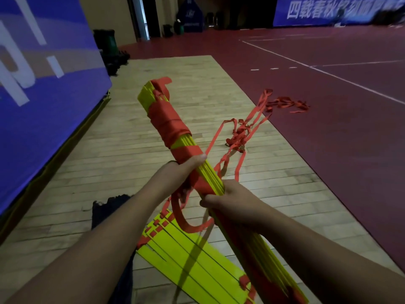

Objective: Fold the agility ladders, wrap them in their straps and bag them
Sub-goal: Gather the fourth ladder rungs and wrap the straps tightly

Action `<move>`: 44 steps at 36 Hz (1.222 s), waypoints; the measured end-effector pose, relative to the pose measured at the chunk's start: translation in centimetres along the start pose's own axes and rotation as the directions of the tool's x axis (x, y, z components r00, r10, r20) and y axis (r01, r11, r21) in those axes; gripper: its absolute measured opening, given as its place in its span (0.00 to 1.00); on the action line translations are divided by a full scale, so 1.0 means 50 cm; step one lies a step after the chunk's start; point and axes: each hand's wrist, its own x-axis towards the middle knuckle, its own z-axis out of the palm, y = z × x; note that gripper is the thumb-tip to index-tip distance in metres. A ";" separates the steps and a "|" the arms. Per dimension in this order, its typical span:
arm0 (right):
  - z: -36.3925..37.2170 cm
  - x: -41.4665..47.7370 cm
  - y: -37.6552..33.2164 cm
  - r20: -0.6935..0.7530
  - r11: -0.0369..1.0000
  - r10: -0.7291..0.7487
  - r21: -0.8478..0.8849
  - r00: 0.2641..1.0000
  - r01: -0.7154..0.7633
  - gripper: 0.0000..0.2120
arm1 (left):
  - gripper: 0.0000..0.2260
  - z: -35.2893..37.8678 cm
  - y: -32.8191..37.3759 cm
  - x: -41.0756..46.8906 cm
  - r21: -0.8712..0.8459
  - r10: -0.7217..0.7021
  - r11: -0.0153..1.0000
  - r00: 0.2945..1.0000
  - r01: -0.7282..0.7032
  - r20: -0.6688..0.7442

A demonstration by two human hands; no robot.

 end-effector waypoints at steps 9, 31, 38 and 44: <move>0.038 0.007 -0.014 -0.105 0.957 -0.104 -0.282 0.989 0.071 0.10 | 0.25 0.012 0.009 0.008 -0.325 -0.083 0.946 0.954 -0.016 -0.288; -0.011 0.008 -0.010 -0.095 0.902 -0.173 -0.415 0.980 0.119 0.29 | 0.22 0.003 -0.001 0.010 -0.445 -0.038 0.886 0.934 -0.133 -0.355; 0.000 0.003 -0.007 0.450 0.887 0.080 0.375 0.889 -0.269 0.24 | 0.18 -0.005 0.010 0.004 -0.565 0.115 0.794 0.968 -0.225 -0.224; -0.001 -0.013 -0.038 0.413 0.858 0.007 0.465 0.911 -0.218 0.11 | 0.21 -0.036 0.012 0.007 -0.497 0.188 0.844 0.979 -0.200 -0.076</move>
